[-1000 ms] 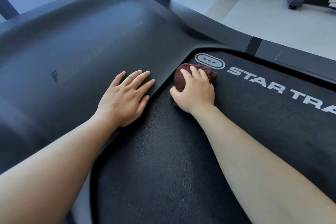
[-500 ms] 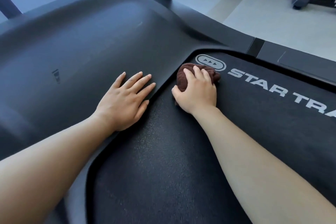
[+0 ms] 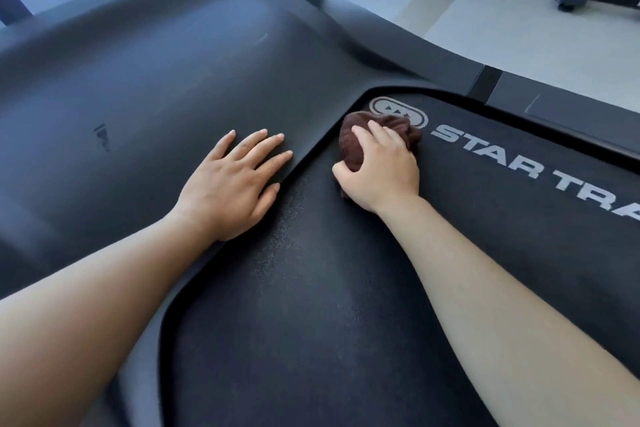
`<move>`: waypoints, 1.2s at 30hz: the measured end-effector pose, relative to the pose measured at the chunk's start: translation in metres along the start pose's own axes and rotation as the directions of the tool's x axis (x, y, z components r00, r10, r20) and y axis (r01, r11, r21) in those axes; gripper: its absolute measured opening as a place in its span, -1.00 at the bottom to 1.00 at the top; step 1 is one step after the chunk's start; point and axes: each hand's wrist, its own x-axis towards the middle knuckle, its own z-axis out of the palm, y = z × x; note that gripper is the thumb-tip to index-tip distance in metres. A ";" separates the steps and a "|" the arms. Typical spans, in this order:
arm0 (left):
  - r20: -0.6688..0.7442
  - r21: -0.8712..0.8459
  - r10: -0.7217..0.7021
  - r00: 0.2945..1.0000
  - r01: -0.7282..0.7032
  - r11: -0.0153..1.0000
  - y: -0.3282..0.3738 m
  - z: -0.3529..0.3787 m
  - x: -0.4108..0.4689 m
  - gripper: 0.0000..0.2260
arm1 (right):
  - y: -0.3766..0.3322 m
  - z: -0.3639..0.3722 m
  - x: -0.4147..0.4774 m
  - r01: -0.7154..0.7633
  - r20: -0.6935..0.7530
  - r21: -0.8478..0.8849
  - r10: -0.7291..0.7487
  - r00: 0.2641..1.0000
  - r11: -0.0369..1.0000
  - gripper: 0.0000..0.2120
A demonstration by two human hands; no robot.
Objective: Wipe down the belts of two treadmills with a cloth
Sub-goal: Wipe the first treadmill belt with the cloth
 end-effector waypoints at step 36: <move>-0.008 -0.178 -0.213 0.977 0.208 0.962 0.039 -0.010 -0.175 -0.53 | -0.056 0.008 -0.156 0.103 0.078 0.012 -0.103 0.992 0.995 -0.35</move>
